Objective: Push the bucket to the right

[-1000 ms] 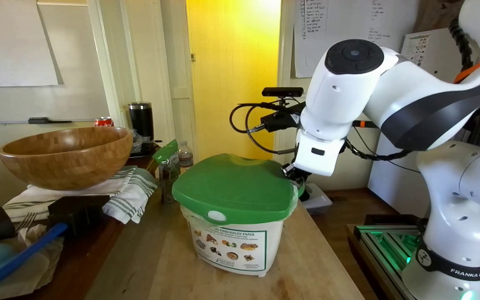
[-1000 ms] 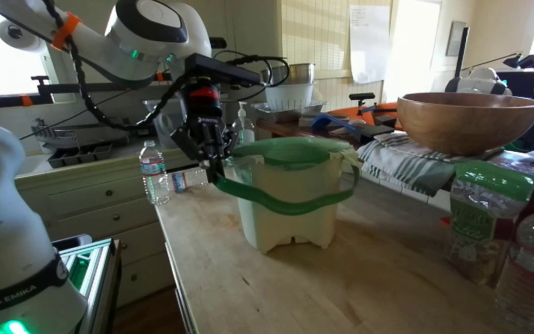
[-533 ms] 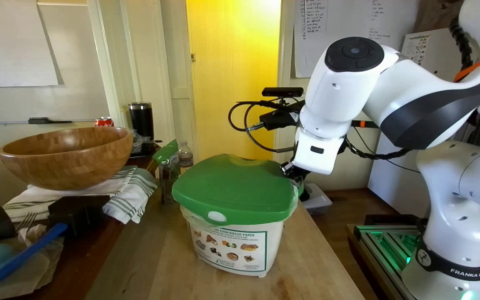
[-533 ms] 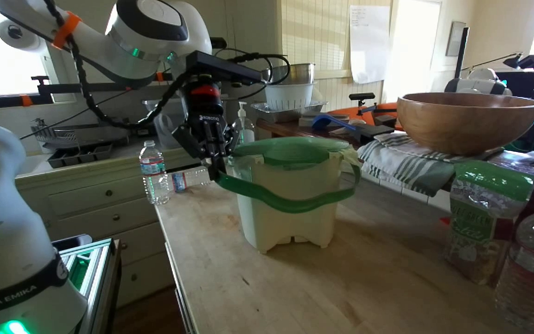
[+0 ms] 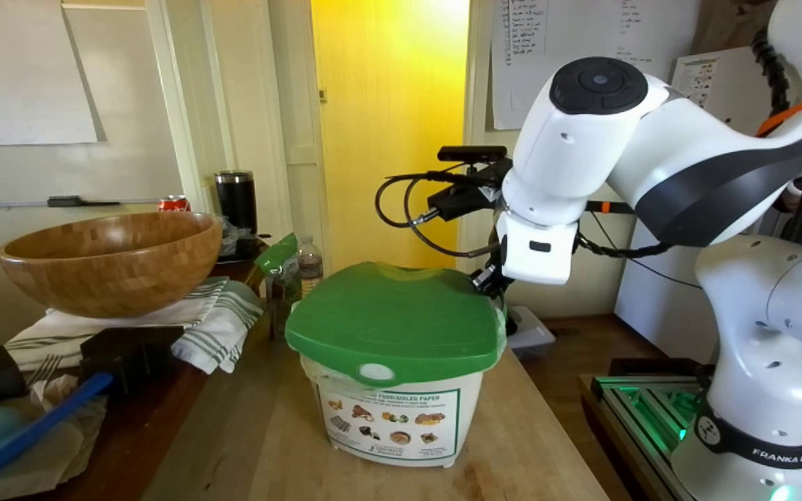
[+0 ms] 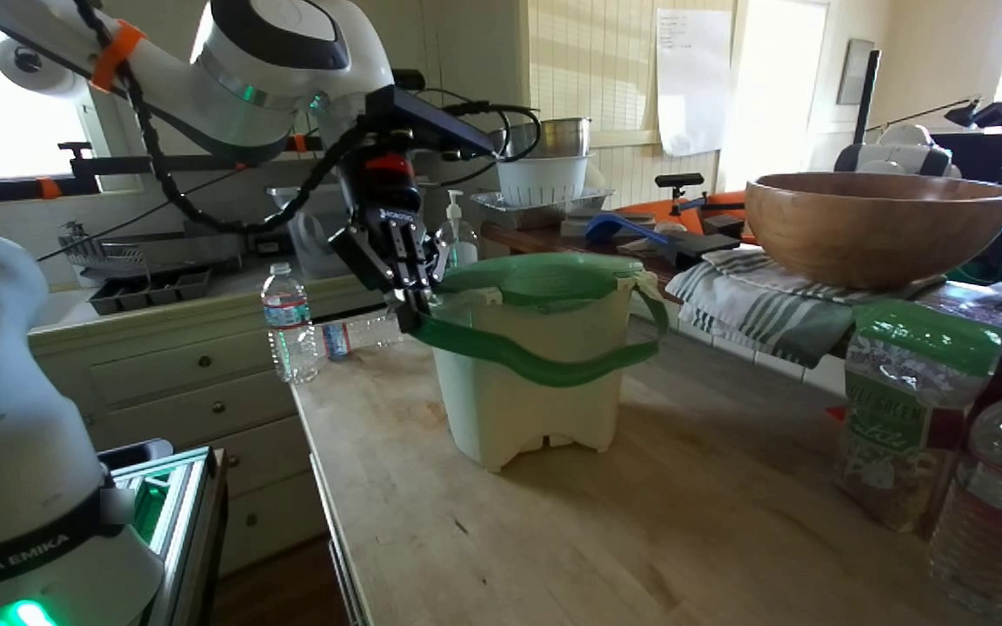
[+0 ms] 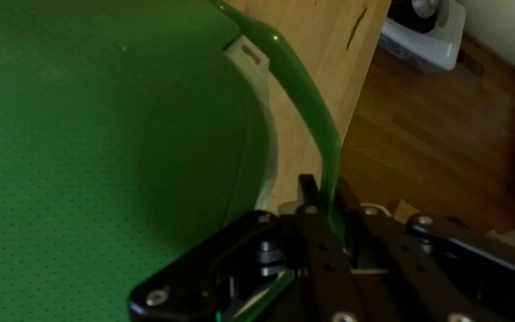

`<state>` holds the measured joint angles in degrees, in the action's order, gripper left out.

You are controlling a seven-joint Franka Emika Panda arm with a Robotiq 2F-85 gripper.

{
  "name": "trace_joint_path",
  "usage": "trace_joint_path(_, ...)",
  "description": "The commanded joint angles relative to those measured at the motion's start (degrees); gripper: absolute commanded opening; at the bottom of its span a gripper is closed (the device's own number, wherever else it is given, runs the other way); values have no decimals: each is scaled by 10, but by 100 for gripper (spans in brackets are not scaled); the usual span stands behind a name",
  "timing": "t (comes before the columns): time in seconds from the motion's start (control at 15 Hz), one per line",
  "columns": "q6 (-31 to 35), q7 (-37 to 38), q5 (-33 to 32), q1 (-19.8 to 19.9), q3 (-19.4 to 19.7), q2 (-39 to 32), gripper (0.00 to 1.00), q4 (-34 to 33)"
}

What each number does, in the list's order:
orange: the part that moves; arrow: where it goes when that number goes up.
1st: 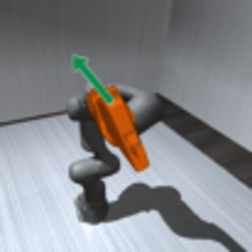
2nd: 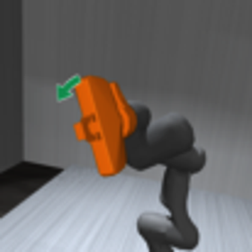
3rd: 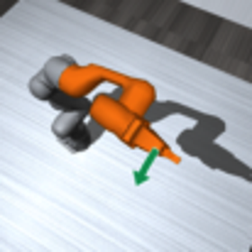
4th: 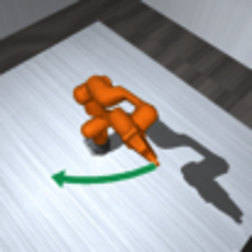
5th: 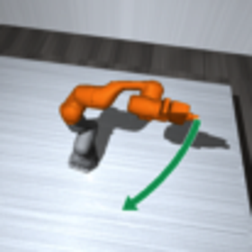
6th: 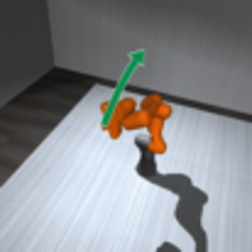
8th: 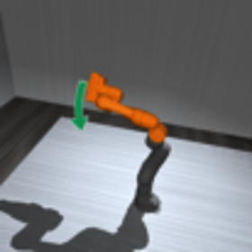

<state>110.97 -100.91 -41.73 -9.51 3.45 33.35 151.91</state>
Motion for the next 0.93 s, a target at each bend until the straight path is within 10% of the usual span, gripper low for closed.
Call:
trace_joint_path(0.0,22,-78,-27,5,17,29,3,30)
trace_joint_path(0.87,12,-52,-34,32,13,39,3,25)
